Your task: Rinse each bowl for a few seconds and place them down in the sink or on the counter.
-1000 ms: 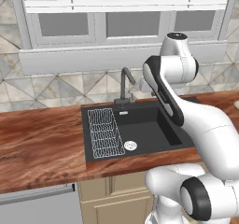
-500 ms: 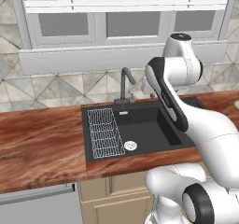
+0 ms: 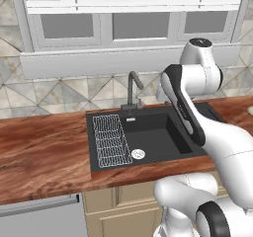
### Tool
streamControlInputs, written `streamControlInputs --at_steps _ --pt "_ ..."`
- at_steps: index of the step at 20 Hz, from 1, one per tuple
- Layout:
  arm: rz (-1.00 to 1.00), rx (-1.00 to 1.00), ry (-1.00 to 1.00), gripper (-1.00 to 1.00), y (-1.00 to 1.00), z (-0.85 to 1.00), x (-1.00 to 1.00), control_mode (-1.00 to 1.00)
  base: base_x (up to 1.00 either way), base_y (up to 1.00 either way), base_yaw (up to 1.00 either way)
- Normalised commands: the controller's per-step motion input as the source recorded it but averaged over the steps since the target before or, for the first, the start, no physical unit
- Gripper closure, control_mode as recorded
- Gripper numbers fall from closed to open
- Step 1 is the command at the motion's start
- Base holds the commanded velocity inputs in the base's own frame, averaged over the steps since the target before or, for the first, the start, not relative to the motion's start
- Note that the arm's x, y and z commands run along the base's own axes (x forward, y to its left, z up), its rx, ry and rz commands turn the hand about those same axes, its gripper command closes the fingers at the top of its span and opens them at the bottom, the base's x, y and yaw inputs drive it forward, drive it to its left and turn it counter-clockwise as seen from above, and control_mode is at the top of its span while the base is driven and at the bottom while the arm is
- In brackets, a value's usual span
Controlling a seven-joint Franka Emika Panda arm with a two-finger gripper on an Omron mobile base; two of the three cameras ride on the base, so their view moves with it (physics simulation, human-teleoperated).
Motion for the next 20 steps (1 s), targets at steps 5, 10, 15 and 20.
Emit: streamControlInputs --at_steps 5,10,15,20 --pt "-0.01 0.00 0.00 -1.00 -0.28 0.00 0.00 -1.00 0.00 0.00 0.00" --pt "0.00 0.00 0.01 -1.00 -0.36 -0.01 0.11 -1.00 0.00 0.00 0.00" --pt "0.00 0.00 0.02 -1.00 -0.44 0.00 0.15 -1.00 0.00 0.00 0.00" --pt "0.00 0.00 0.04 -1.00 -0.48 -0.01 0.19 -1.00 0.00 0.00 0.00"
